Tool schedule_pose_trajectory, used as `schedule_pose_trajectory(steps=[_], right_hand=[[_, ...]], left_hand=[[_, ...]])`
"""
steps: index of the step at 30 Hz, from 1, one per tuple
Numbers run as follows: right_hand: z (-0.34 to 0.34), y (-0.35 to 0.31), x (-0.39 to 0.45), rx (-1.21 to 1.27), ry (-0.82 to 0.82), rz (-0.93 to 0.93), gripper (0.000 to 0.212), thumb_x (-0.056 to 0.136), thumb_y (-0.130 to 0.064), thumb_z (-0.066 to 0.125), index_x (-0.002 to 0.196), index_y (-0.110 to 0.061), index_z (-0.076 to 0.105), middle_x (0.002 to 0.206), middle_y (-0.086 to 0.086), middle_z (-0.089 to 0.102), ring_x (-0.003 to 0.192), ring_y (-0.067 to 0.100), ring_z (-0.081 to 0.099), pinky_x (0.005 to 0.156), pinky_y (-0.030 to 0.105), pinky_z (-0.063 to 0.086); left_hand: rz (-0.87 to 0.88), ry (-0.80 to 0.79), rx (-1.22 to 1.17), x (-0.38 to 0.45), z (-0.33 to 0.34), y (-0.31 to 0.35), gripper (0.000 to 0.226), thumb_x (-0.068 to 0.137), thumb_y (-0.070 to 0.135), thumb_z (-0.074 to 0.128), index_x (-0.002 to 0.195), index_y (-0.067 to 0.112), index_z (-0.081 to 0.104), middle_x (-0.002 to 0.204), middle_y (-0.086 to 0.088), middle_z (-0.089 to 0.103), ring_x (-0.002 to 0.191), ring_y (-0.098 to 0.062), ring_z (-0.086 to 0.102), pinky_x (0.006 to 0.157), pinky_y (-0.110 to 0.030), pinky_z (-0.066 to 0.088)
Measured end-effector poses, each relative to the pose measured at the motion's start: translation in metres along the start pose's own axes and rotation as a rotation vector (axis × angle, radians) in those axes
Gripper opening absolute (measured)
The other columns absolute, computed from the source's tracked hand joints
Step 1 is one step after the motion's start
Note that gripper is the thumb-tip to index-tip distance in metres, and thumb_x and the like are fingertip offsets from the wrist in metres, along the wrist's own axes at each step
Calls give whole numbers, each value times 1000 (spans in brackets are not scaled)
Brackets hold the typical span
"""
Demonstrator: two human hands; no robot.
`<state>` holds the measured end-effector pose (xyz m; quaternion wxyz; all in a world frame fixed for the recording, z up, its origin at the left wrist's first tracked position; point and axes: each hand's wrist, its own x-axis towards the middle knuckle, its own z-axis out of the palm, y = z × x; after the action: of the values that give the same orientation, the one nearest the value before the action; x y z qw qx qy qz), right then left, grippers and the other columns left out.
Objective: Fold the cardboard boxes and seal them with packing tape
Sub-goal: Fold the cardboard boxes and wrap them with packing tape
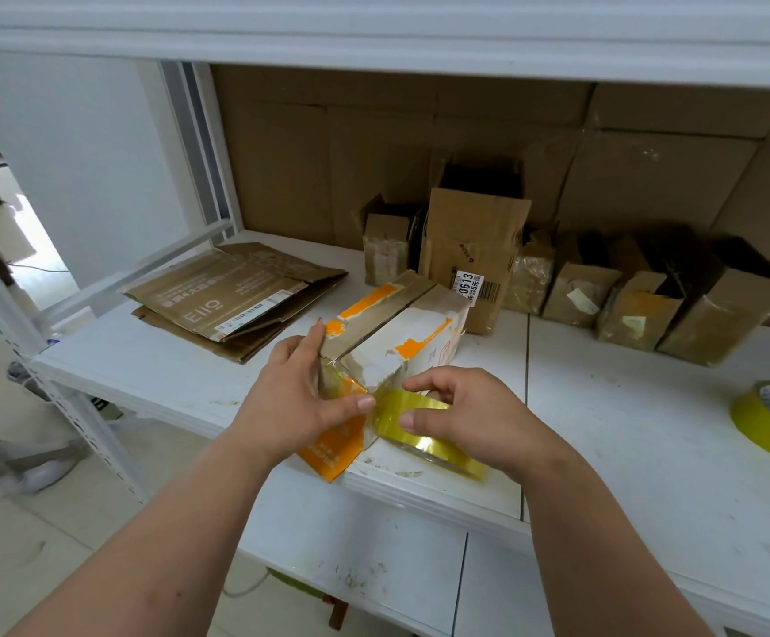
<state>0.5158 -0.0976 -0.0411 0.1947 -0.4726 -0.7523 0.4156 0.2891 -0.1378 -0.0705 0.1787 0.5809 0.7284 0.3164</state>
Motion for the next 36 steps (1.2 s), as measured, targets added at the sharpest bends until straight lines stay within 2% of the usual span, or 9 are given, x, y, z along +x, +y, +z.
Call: schedule_pose_trajectory(steps=[6, 9, 13, 16, 23, 27, 29, 33, 36], right_hand=[[4, -4, 0, 19, 27, 8, 42, 78, -34, 81, 117, -35, 68, 116, -15, 65, 115, -1, 55, 85, 21, 47], [6, -5, -2, 16, 43, 16, 40, 79, -35, 80, 117, -34, 68, 117, -16, 66, 115, -1, 55, 89, 24, 48], [8, -5, -3, 33, 72, 21, 39, 79, -35, 80, 116, -32, 69, 115, -16, 66, 114, -1, 56, 92, 26, 49], [12, -9, -5, 35, 73, 13, 40, 82, -31, 78, 121, -29, 68, 118, -13, 67, 116, 2, 57, 97, 33, 51], [14, -8, -17, 137, 0, 3, 56, 80, -10, 72, 133, -27, 62, 127, -9, 66, 119, 4, 59, 103, 37, 50], [17, -1, -20, 340, -5, 35, 56, 76, -6, 79, 129, -18, 65, 123, 2, 69, 122, 14, 60, 107, 42, 47], [18, 3, -21, 507, 8, 46, 52, 76, -4, 79, 125, -11, 66, 119, 10, 71, 119, 24, 63, 106, 44, 47], [23, 1, -21, 664, 39, 37, 38, 82, 5, 71, 118, -6, 67, 110, 12, 74, 103, 25, 70, 87, 31, 55], [31, -4, -19, 700, 19, 42, 40, 81, 9, 68, 119, -5, 67, 112, 14, 73, 104, 25, 69, 90, 31, 55]], left_hand=[[11, 64, -75, 4, -3, -8, 94, 71, 59, 76, 152, 39, 33, 143, 8, 40, 123, -15, 49, 97, -35, 46], [15, 84, -67, 3, 1, -11, 92, 73, 59, 76, 152, 40, 32, 145, 8, 41, 124, -15, 48, 99, -36, 46], [-11, -35, -135, 6, 0, -11, 105, 71, 73, 68, 156, 40, 16, 155, 8, 29, 138, -15, 36, 100, -33, 36], [-35, -44, -114, 6, 6, -4, 122, 64, 71, 76, 157, 35, 7, 158, 4, 22, 141, -19, 33, 107, -38, 36], [37, 89, -70, 5, 3, -11, 120, 58, 68, 79, 155, 35, 17, 151, 2, 36, 137, -19, 38, 102, -32, 34], [53, -2, -136, 10, -6, -8, 132, 44, 75, 74, 155, 35, 15, 154, 7, 38, 137, -16, 41, 108, -34, 36], [77, -60, -163, 17, -9, -5, 130, 43, 71, 77, 152, 35, 17, 147, 8, 45, 130, -15, 46, 102, -30, 37], [91, -157, -205, 30, -17, -8, 120, 42, 70, 80, 145, 39, 26, 130, 11, 52, 117, -10, 50, 96, -29, 38], [109, -176, -213, 36, -30, -20, 110, 38, 71, 82, 134, 49, 32, 120, 22, 53, 112, -1, 52, 95, -30, 41]])
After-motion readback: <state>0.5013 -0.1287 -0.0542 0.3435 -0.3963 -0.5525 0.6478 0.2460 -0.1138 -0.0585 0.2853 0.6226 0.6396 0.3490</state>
